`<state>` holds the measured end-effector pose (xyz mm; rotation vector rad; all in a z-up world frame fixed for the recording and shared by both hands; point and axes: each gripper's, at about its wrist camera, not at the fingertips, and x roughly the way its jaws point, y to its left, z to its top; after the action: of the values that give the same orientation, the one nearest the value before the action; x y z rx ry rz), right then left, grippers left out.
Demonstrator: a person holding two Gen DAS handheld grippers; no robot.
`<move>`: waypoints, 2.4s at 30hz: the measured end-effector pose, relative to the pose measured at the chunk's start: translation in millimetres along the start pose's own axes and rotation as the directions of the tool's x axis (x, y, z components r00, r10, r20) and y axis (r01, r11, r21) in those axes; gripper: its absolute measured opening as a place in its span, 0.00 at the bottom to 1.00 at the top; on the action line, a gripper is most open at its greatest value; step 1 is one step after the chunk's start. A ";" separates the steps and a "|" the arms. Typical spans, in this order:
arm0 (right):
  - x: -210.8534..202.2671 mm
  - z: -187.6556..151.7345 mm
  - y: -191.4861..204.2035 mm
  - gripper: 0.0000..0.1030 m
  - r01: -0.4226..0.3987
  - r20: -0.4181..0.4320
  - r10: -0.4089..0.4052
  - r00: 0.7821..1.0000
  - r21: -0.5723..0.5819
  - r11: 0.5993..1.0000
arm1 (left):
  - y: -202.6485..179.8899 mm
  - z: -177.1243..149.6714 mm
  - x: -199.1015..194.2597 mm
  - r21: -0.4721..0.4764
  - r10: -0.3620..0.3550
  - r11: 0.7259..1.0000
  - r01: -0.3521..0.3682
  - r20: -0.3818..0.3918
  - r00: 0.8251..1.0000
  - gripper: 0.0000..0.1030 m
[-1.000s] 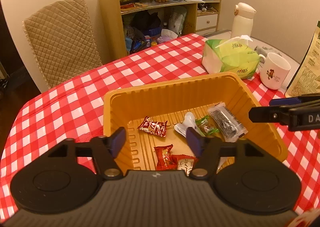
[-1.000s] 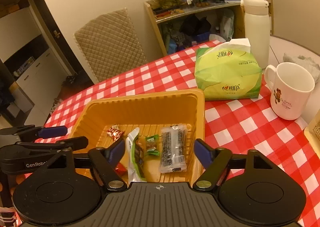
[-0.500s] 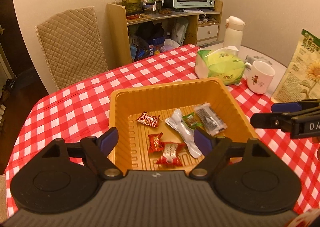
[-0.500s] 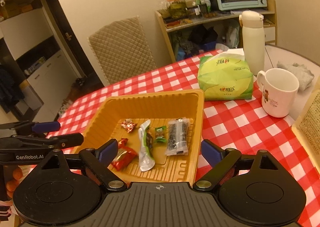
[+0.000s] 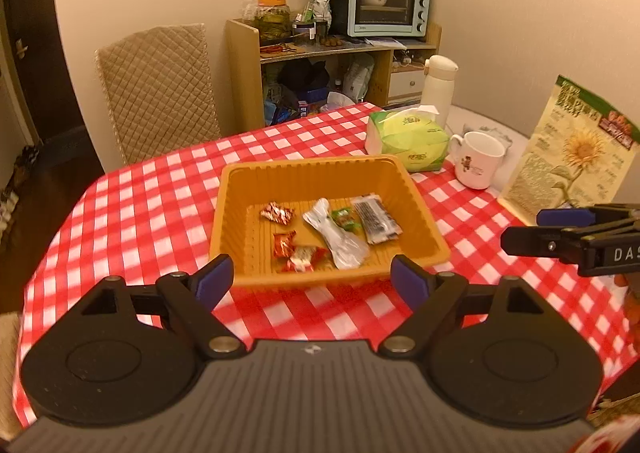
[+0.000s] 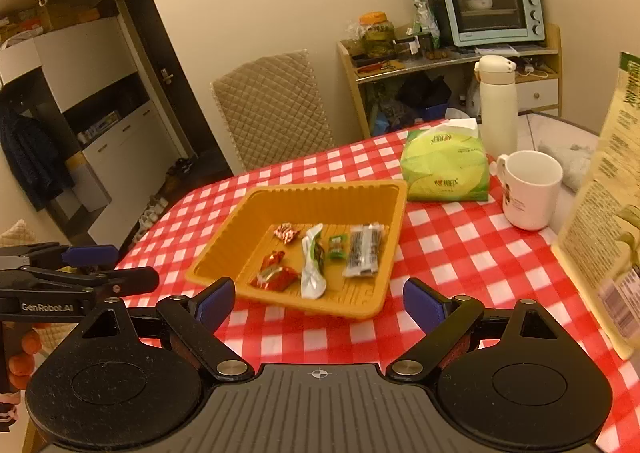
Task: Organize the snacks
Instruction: 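Move both open grippers away from the tray toward the remaining snacks, then lower both open grippers toward the red pack and small clear candy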
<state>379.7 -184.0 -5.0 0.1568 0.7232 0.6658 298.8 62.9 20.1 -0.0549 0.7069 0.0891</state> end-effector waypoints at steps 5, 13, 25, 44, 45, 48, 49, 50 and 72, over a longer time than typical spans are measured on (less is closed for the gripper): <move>-23.8 -17.4 0.1 0.88 -0.012 -0.013 0.012 1.000 -0.011 1.000 | -7.8 -24.1 -28.9 -0.031 0.003 1.000 -0.004 -0.004 1.000 0.82; -52.1 -47.2 1.3 0.88 -0.029 -0.047 0.028 0.999 -0.034 0.999 | -11.5 -62.1 -71.0 -0.089 0.030 0.996 -0.031 -0.011 1.000 0.82; -70.5 -91.4 9.6 0.88 -0.096 -0.141 0.084 0.986 -0.079 0.992 | -21.9 -116.1 -104.8 -0.158 0.066 0.985 -0.075 -0.058 0.996 0.82; -57.3 -149.1 25.6 0.88 -0.148 -0.301 0.093 0.949 -0.164 0.975 | -31.6 -176.5 -106.0 -0.238 0.066 0.965 -0.110 -0.185 0.980 0.82; -56.0 -151.2 26.5 0.88 -0.150 -0.309 0.092 0.947 -0.169 0.974 | -31.9 -178.2 -105.5 -0.239 0.066 0.964 -0.112 -0.190 0.980 0.82; -52.3 -156.0 28.4 0.88 -0.154 -0.327 0.090 0.941 -0.175 0.972 | -31.6 -182.3 -103.9 -0.244 0.066 0.963 -0.115 -0.200 0.978 0.82; -51.3 -157.2 29.0 0.88 -0.157 -0.332 0.091 0.939 -0.177 0.972 | -31.3 -183.4 -103.5 -0.245 0.067 0.962 -0.117 -0.204 0.977 0.82; -50.4 -158.4 29.5 0.88 -0.160 -0.337 0.093 0.937 -0.178 0.971 | -31.4 -184.4 -102.8 -0.246 0.068 0.962 -0.119 -0.207 0.976 0.82; -10.1 -161.6 42.0 0.88 -0.187 -0.372 0.083 0.924 -0.250 0.950 | -6.7 -183.5 -81.0 -0.271 0.091 0.950 -0.154 -0.232 0.969 0.82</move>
<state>246.5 -171.7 -105.4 -0.1850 0.9635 0.9382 119.7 36.3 -66.4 -0.3038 0.9119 0.3102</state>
